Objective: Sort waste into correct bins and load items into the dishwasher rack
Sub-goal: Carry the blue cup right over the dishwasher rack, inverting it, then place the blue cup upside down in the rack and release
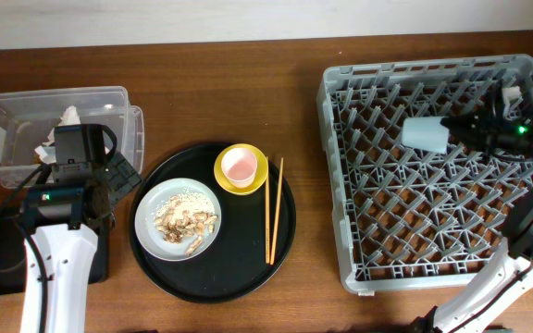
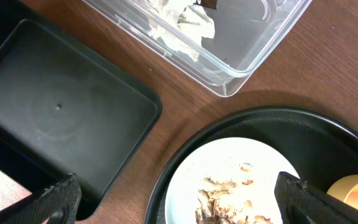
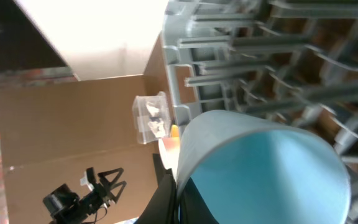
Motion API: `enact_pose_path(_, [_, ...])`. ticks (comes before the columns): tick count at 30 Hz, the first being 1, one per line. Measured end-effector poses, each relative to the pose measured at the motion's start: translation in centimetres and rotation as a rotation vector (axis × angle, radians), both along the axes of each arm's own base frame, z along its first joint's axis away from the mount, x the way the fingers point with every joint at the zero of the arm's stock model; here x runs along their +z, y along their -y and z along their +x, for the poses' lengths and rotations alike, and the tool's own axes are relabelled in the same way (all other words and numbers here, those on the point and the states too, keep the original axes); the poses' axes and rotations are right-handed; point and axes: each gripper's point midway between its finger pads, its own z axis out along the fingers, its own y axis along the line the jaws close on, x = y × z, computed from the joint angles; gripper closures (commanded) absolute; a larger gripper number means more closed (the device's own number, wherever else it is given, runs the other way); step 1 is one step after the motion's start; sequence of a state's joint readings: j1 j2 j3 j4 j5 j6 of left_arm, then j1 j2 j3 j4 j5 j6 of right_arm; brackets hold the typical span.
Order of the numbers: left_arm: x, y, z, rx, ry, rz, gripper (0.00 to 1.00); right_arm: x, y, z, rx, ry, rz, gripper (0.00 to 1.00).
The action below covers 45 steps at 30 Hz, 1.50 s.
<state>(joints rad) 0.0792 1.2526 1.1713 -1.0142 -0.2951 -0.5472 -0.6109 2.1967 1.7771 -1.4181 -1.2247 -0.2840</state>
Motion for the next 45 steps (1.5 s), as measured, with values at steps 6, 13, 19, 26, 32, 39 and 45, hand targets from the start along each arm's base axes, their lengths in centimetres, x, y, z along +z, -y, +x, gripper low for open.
enact_pose_path(6, [0.0,0.0,0.0,0.0,0.0,0.0,0.01,-0.2,0.2,-0.4,-0.002,-0.025,-0.001,0.96])
enact_pose_path(13, [0.0,0.0,0.0,0.0,0.0,0.0,0.01,1.7,-1.0,-1.3,-0.003,-0.036,0.106,0.96])
enact_pose_path(19, [0.0,0.0,0.0,0.0,0.0,0.0,0.01,1.4,-1.1,-1.4,0.017,-0.014,0.076,0.96])
enact_pose_path(26, [0.0,0.0,0.0,0.0,0.0,0.0,0.01,0.5,-3.1,-1.2,0.099,-0.012,0.015,0.96])
enact_pose_path(32, [0.0,0.0,0.0,0.0,0.0,0.0,0.01,0.2,-3.8,-0.7,0.121,0.006,-0.008,0.96])
enact_pose_path(39, [0.0,0.0,0.0,0.0,0.0,0.0,0.01,-0.8,-2.3,-0.3,0.076,-0.052,-0.045,0.96])
enact_pose_path(45, [0.0,0.0,0.0,0.0,0.0,0.0,0.01,-0.7,-0.9,-0.7,0.055,-0.121,-0.095,0.96])
